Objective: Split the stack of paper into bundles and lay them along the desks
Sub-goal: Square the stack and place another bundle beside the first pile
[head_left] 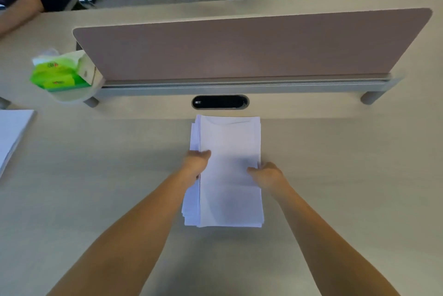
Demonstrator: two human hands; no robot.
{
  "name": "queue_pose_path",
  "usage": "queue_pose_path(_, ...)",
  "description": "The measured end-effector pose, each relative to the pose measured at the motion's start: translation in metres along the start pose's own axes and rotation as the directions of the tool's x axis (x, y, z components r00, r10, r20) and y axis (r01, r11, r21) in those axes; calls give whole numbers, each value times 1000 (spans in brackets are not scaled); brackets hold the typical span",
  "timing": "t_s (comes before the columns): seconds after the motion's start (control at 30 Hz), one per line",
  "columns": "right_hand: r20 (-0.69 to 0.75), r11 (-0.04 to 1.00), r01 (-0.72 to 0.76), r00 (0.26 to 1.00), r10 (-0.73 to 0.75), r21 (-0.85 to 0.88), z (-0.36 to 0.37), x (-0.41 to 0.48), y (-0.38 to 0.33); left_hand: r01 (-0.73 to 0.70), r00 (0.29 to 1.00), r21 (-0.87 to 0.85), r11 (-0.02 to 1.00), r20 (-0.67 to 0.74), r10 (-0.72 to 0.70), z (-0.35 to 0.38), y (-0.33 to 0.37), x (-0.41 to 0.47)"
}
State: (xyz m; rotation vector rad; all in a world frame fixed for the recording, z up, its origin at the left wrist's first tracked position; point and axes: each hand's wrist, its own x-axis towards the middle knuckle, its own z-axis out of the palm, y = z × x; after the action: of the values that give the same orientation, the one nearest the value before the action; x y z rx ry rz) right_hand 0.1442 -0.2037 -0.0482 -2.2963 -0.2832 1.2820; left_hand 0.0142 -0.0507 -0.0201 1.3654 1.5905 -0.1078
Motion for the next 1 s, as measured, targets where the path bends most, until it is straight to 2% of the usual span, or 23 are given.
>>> queue_pose_path(0.13,16,994,-26,1000,25,104,-8,13,5,-150,989,201,968,20,149,-2,2,-3)
queue_pose_path(0.2,-4,992,-19,1000,19,125,-14,16,5,-232,972,208,950,4,236,-8,2,-10)
queue_pose_path(0.27,-84,983,32,996,-17,181,-18,14,1,-346,937,190,919,31,347,-17,1,-15)
queue_pose_path(0.33,-150,951,118,986,-77,287,-23,3,-8,-450,893,120,885,65,445,-30,-1,-22)
queue_pose_path(0.4,-149,866,248,968,-202,434,-24,-11,-22,-505,860,-15,863,67,505,-46,-1,-29)
queue_pose_path(0.47,-87,742,270,957,-277,614,-21,-31,-41,-532,840,-133,836,41,541,-66,0,-39)
queue_pose_path(0.53,-24,662,264,937,-349,702,-14,-57,-64,-536,831,-246,808,15,556,-89,0,-49)
queue_pose_path(0.63,-73,594,365,887,-456,717,15,-94,-103,-527,826,-401,749,-34,563,-132,-10,-56)
queue_pose_path(0.73,-209,545,518,823,-529,660,62,-134,-141,-549,823,-489,678,-173,542,-182,-28,-59)
queue_pose_path(0.87,-302,510,655,732,-611,557,143,-173,-165,-622,783,-474,624,-346,517,-254,-72,-52)
queue_pose_path(1.0,-326,516,695,704,-631,501,220,-177,-171,-607,794,-414,678,-340,504,-303,-129,-23)
